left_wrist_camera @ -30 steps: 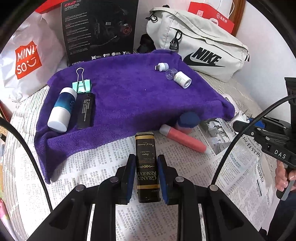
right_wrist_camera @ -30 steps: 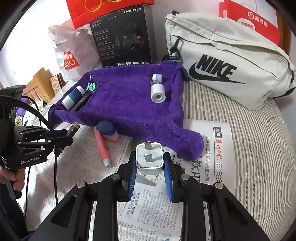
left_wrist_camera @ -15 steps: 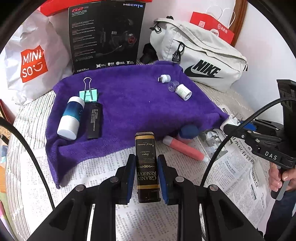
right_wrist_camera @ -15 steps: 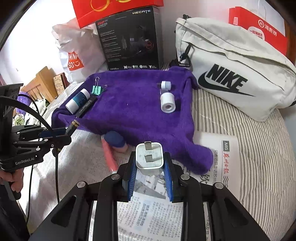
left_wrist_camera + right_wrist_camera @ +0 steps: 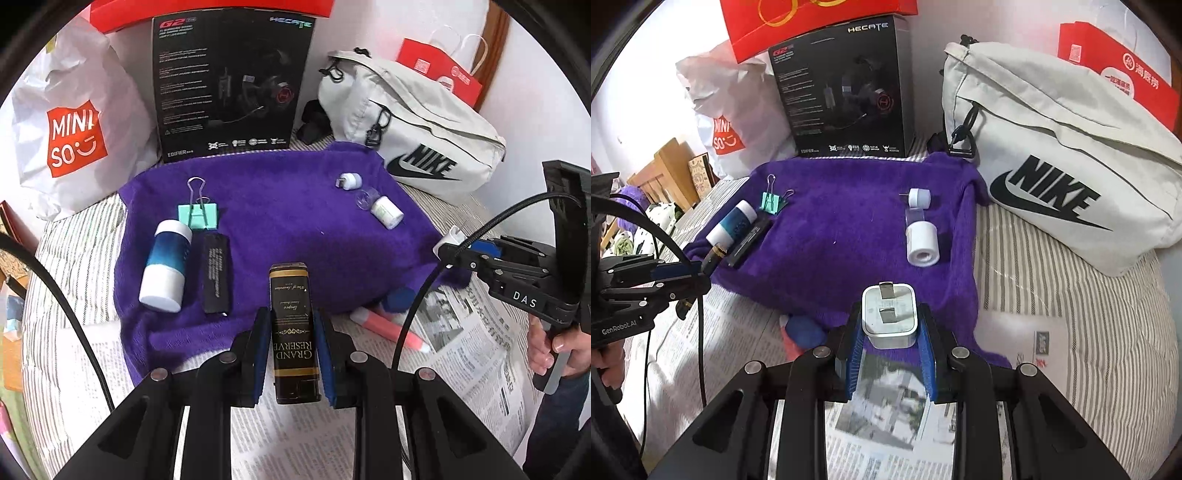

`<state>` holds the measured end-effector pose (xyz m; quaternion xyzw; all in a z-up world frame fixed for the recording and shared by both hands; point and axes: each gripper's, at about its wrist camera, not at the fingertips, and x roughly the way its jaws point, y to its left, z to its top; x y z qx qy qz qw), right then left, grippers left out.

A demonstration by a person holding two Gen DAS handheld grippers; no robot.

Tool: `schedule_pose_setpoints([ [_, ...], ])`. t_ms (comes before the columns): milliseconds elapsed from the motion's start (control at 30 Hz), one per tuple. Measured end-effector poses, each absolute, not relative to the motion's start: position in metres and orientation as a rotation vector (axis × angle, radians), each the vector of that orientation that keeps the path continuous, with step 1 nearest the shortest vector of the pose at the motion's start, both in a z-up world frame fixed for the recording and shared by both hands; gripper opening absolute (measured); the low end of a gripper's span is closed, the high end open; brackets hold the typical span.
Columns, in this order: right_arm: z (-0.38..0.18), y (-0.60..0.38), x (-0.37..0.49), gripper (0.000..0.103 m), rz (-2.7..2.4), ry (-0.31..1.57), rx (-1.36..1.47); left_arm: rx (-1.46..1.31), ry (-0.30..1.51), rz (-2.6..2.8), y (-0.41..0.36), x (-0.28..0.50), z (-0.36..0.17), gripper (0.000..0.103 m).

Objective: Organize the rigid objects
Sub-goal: 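Carry the box toward the towel with the left tool while the right carries the plug, then set the box beside the black pen with the left tool while the right places the plug by the tape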

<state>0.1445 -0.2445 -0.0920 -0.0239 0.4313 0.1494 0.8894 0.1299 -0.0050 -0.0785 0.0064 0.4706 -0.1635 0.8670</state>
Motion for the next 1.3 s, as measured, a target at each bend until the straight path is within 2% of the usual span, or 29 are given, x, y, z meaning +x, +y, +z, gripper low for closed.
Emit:
schedule_pose_setpoints([
  [600,-0.117,-0.24,0.197,0.027,0.296,0.981,-0.065,0.022,1.051,-0.34,-0.004,0.188,-0.099,0.023],
  [1300,-0.138,-0.221,0.211,0.027,0.314,0.997,-0.131,0.019,1.106,-0.334,-0.004,0.217,-0.127,0.023],
])
